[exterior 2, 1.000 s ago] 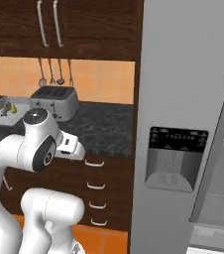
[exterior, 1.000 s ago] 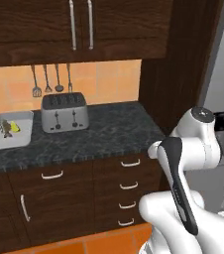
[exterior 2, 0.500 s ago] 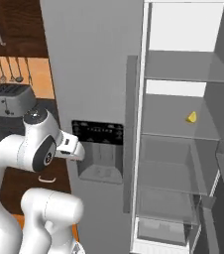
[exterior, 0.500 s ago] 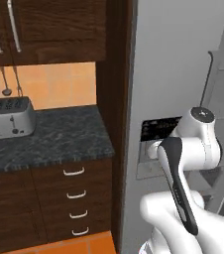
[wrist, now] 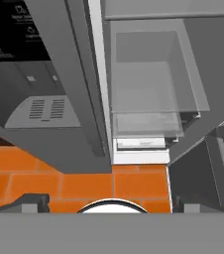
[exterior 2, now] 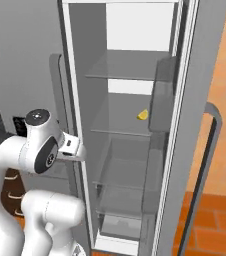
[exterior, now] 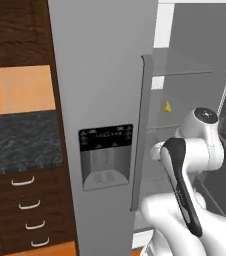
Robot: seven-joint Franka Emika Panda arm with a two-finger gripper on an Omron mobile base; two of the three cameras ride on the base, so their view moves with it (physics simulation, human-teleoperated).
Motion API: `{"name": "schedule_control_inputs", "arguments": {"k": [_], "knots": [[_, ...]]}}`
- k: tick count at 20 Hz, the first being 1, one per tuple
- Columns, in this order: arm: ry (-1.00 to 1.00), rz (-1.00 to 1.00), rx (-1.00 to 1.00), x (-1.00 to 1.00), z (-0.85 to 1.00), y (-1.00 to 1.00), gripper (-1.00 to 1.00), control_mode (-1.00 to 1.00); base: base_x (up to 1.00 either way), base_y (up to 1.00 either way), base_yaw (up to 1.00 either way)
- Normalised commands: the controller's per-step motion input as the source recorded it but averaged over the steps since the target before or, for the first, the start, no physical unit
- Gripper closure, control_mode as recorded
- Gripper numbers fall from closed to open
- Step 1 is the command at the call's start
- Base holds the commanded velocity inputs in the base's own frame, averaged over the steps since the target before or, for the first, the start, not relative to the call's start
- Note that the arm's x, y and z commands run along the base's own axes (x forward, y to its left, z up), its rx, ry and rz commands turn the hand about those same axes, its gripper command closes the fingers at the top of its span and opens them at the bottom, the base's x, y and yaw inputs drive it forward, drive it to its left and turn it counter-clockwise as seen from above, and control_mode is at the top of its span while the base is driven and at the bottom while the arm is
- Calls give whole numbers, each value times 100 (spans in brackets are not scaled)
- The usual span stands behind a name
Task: Place one lemon wedge and one fish in each tupperware on the nearby counter, to pack two identical lunches.
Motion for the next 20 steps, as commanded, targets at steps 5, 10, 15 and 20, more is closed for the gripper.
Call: {"name": "schedule_control_inputs", "arguments": {"k": [5, 10, 15, 20], "knots": [[0, 0, 0, 0, 0, 0, -100, 100, 58, -20, -8], [0, 0, 0, 0, 0, 0, -100, 100, 38, -63, -8], [0, 0, 0, 0, 0, 0, -100, 100, 30, -57, -5], [0, 0, 0, 0, 0, 0, -100, 100, 80, 0, -10]]}}
